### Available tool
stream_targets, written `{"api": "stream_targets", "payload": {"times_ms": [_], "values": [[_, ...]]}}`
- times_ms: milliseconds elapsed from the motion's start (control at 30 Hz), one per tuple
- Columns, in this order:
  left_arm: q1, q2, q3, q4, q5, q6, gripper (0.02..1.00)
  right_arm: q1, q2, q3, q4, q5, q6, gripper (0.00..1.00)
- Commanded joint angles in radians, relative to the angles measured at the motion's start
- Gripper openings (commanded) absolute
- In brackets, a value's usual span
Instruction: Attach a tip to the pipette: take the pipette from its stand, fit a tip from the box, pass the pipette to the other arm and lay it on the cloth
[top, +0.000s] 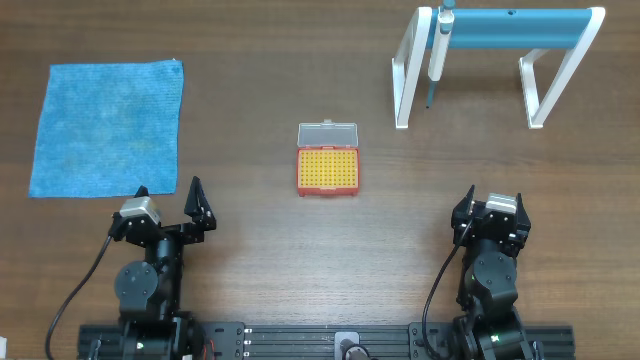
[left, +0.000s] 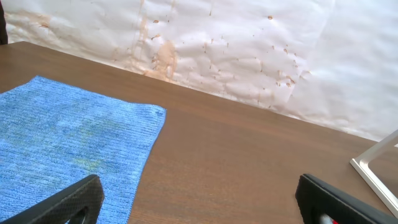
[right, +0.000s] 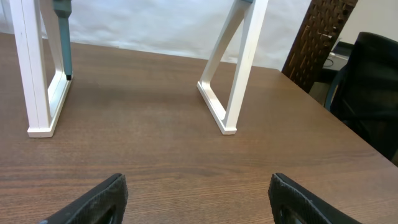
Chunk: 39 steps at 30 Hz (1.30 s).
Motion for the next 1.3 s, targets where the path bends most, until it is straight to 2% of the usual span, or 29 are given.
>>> {"api": "stream_targets", "payload": {"times_ms": [33,133,167,367,500,533,700,1300], "values": [[0.002,-0.005,-0.002,-0.006,-0.001,0.006,0.998,0.001,0.003,-0.002,-0.008,0.013,0.012,0.744],[0.002,-0.005,-0.002,-0.006,0.000,0.006,0.996,0.001,0.002,-0.002,-0.008,0.018,0.011,0.746],[0.002,-0.005,-0.002,-0.006,-0.001,0.006,0.998,-0.002,-0.008,-0.002,-0.008,0.043,0.000,0.748],[0.002,-0.005,-0.002,-0.006,0.000,0.006,0.998,-0.067,-0.167,-0.002,-0.009,0.008,0.024,0.748],[0.002,-0.005,-0.002,-0.006,0.000,0.006,0.998,-0.110,-0.158,-0.002,-0.005,-0.144,0.142,0.746],[0.002,-0.005,-0.002,-0.006,-0.001,0.006,0.996,-0.121,-0.158,-0.002,-0.006,-0.225,0.143,0.746],[0.002,-0.005,-0.002,-0.006,-0.001,0.006,0.998,-0.123,-0.157,-0.002,-0.016,-0.358,0.143,0.748],[0.002,-0.005,-0.002,-0.006,-0.001,0.006,0.998,-0.123,-0.157,-0.002,-0.016,-0.358,0.143,0.748]]}}
